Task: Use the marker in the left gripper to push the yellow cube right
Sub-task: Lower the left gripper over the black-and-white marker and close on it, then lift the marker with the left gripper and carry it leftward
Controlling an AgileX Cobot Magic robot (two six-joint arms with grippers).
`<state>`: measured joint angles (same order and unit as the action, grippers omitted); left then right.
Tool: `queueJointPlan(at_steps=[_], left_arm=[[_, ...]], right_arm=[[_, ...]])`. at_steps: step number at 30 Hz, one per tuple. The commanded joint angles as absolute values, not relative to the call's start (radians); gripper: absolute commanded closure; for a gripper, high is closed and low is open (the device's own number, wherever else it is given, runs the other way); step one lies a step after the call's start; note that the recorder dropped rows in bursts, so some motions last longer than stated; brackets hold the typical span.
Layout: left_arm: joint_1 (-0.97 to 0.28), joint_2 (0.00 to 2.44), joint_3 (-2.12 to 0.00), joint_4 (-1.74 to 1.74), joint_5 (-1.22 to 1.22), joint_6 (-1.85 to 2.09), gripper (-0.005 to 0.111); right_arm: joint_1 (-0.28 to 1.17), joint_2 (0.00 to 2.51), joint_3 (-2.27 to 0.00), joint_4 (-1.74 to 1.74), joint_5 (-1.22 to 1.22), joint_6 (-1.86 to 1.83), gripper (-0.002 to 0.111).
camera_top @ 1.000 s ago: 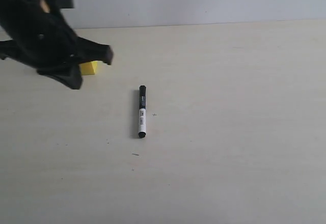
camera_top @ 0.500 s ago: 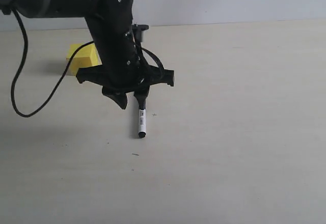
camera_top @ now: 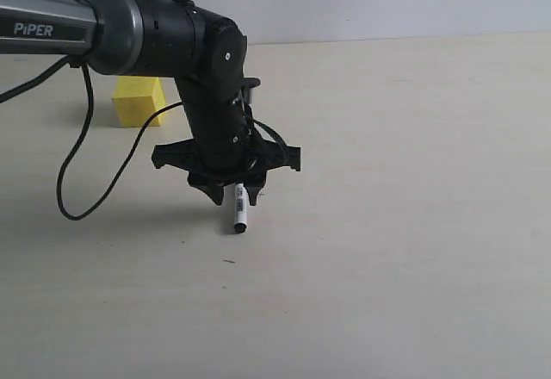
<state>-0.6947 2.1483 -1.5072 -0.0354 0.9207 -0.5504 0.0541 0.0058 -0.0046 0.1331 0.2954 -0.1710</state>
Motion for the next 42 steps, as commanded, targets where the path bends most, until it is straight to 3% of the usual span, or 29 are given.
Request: queueJointPlan(at_steps=[1, 17, 19, 26, 33, 42], left_arm=[[-0.699, 2.162, -1.514, -0.033, 0.876, -0.562, 0.061], [-0.699, 2.200, -1.514, -0.033, 0.865, -0.566, 0.061], [-0.699, 2.200, -1.514, -0.033, 0.865, -0.566, 0.068], [-0.699, 2.200, -1.514, -0.033, 0.880, -0.541, 0.107], [-0.697, 2.122, -1.514, -0.157, 0.925, -0.210, 0.107], [-0.684, 1.811, -1.510, -0.131, 1.001, -0.025, 0.107]], right_arm=[[0.058, 0.000, 0.000, 0.132, 0.290, -0.173, 0.108], [0.058, 0.000, 0.000, 0.132, 0.290, -0.173, 0.108], [0.058, 0.000, 0.000, 0.132, 0.290, -0.173, 0.108], [0.058, 0.000, 0.000, 0.132, 0.290, -0.173, 0.108], [0.058, 0.000, 0.000, 0.132, 0.290, -0.173, 0.108], [0.058, 0.000, 0.000, 0.132, 0.290, -0.173, 0.108]])
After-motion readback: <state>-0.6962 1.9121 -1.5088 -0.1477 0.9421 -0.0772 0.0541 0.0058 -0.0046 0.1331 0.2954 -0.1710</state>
